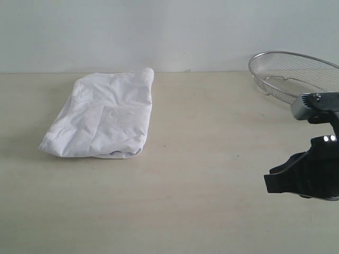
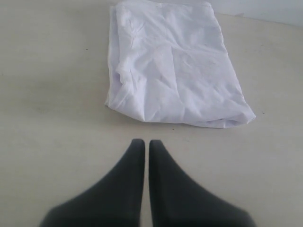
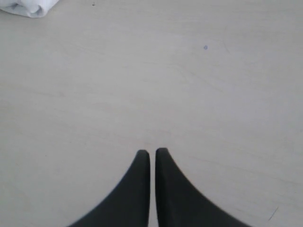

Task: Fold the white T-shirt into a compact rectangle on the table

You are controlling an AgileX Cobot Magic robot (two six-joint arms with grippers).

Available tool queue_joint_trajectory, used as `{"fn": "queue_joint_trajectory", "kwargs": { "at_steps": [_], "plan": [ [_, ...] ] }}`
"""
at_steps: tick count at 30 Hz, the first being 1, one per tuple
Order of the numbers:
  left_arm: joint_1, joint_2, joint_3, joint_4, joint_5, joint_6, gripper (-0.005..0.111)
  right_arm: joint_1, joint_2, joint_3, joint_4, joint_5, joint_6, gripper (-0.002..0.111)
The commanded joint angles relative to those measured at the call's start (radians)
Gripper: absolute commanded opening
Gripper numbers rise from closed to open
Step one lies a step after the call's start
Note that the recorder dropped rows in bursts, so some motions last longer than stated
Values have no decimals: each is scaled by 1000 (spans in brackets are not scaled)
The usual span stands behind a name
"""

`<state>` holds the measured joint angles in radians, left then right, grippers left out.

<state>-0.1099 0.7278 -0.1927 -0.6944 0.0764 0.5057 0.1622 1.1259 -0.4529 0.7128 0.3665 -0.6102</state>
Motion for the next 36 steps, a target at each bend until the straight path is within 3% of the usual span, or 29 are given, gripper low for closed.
{"fn": "queue_joint_trajectory", "kwargs": {
  "at_steps": [1,22,36],
  "plan": [
    [-5,-5,4,-3,-1,3,5,-3,-11,5,-1,-10,-3,0],
    [-5,-5,4,-3,0,3,5,-3,-35,5,-5,-170,-6,0],
    [-5,-5,4,-3,-2,3,5,-21,-476,5,-46,-287,-204,0]
  ]
}}
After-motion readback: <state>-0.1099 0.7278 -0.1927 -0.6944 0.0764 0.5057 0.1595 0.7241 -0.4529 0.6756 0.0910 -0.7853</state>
